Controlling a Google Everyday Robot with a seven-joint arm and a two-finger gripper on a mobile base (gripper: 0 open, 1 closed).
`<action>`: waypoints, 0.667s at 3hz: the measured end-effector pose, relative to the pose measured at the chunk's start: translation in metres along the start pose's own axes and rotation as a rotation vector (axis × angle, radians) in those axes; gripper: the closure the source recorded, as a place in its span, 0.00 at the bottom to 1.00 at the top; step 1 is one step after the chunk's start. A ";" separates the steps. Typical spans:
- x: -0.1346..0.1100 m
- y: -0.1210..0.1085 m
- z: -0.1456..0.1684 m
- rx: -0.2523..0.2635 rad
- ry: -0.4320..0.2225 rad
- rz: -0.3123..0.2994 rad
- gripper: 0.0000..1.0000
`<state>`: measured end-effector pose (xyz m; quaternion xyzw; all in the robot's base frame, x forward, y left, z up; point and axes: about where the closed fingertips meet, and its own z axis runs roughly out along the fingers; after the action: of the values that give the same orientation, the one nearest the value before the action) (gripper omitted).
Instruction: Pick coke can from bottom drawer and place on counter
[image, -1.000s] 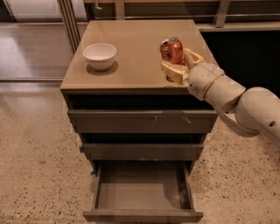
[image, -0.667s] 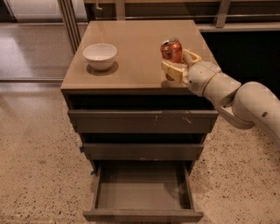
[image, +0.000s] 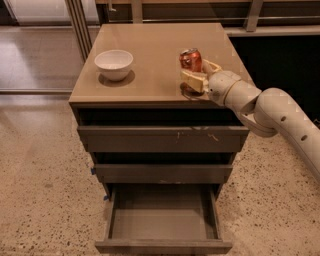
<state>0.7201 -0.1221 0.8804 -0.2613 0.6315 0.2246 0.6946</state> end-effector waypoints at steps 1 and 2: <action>0.001 -0.010 0.022 0.019 -0.028 -0.025 1.00; 0.000 -0.011 0.023 0.020 -0.030 -0.027 0.82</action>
Offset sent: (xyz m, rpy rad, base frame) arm 0.0206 0.0057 0.0009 0.0012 -0.0321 -0.0153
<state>0.7444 -0.1154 0.8827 -0.2596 0.6196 0.2127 0.7096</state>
